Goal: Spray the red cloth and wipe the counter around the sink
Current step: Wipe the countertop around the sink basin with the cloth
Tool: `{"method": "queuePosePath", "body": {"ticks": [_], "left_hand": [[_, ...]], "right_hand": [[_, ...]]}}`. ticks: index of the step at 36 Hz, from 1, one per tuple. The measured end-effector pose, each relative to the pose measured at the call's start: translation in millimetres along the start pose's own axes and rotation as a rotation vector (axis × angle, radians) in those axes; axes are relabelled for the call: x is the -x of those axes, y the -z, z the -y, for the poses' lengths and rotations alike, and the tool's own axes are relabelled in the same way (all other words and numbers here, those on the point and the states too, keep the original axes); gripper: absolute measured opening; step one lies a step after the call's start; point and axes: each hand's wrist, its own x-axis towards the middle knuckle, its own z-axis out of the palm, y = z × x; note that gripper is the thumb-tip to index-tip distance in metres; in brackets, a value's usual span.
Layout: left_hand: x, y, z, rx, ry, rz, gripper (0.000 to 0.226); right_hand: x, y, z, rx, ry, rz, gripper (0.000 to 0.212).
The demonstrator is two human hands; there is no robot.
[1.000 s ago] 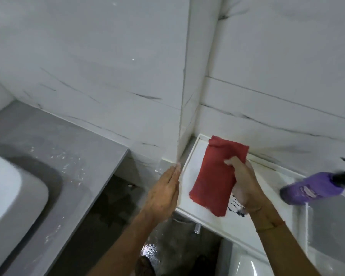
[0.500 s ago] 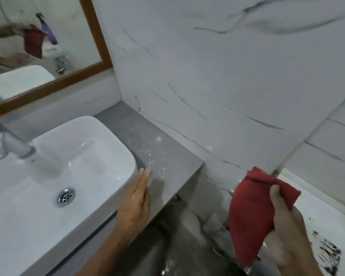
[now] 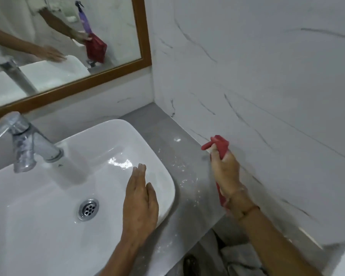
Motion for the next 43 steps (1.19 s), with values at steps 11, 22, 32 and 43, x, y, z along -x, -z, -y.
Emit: {"method": "queuePosePath", "body": {"ticks": [11, 22, 32, 43], "left_hand": [[-94, -55, 0, 0.060, 0.255, 0.066, 0.070], [-144, -77, -5, 0.005, 0.448, -0.065, 0.068], [-148, -74, -4, -0.047, 0.429, -0.036, 0.064], [-148, -69, -9, -0.050, 0.464, -0.011, 0.066]], "right_hand": [[-98, -118, -109, 0.998, 0.606, 0.585, 0.076], [-120, -204, -80, 1.024, 0.767, 0.708, 0.069], [-31, -87, -136, 0.906, 0.717, 0.673, 0.072], [-41, -132, -121, 1.007, 0.614, 0.561, 0.069]]}}
